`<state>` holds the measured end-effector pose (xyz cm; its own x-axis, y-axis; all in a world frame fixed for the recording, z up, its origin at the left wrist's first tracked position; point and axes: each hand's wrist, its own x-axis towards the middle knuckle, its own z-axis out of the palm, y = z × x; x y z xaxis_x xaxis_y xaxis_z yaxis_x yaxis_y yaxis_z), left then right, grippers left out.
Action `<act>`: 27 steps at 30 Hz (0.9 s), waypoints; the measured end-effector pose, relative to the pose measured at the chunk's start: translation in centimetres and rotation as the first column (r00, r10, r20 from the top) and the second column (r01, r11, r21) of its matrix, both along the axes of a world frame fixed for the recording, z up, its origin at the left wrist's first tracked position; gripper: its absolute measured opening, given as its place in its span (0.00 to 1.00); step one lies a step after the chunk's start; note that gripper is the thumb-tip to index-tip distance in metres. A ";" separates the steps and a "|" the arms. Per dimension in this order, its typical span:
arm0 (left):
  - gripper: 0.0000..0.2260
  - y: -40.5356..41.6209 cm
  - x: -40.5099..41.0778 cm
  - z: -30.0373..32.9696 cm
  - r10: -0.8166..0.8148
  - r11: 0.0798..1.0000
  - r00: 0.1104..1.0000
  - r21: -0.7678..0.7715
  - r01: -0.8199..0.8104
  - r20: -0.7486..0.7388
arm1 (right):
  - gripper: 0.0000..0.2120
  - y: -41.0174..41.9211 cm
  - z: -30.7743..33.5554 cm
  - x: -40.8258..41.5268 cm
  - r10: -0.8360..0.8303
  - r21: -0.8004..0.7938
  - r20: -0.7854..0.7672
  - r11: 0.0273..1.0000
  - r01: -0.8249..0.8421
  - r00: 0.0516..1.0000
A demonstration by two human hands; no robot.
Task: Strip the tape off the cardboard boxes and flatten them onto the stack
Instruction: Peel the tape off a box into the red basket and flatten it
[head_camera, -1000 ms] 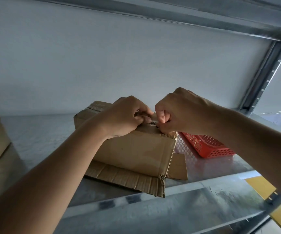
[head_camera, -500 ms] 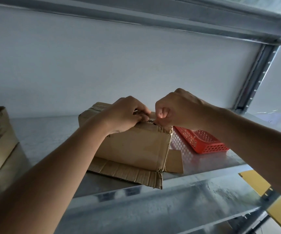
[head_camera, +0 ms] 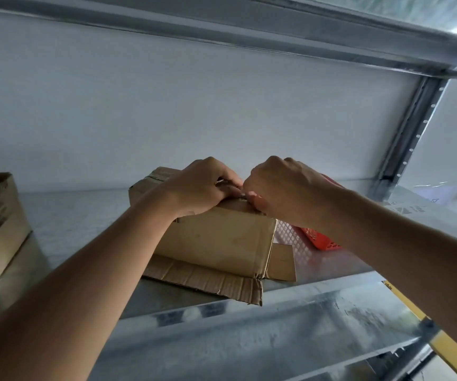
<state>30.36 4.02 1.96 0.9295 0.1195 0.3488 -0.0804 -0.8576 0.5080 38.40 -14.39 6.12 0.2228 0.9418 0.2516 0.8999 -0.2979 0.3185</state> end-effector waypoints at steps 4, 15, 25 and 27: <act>0.07 0.1 0.0 0.0 0.035 0.999 0.999 0.000 -0.035 -0.007 | 0.06 -1.0 -0.1 0.2 0.061 -0.045 0.158 0.997 -0.055 0.986; 0.14 -0.8 -0.6 0.1 0.053 0.998 0.998 0.022 -0.053 -0.019 | 0.10 -1.0 -0.3 2.3 0.057 0.210 -0.219 0.978 -0.010 0.974; 0.13 -1.2 -0.7 0.3 0.071 0.995 0.997 0.070 -0.070 -0.010 | 0.05 -2.9 -1.6 3.3 0.039 0.256 -0.282 0.966 0.036 0.959; 0.11 -1.3 -0.7 0.4 0.069 0.995 0.997 0.067 -0.068 -0.018 | 0.04 -2.6 -2.2 3.0 0.049 0.240 -0.077 0.970 -0.029 0.996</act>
<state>29.64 2.70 2.33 0.9270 0.1605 0.3390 -0.0102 -0.8927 0.4505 41.45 -16.98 3.88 0.2163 0.8652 0.4525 0.9324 -0.3204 0.1670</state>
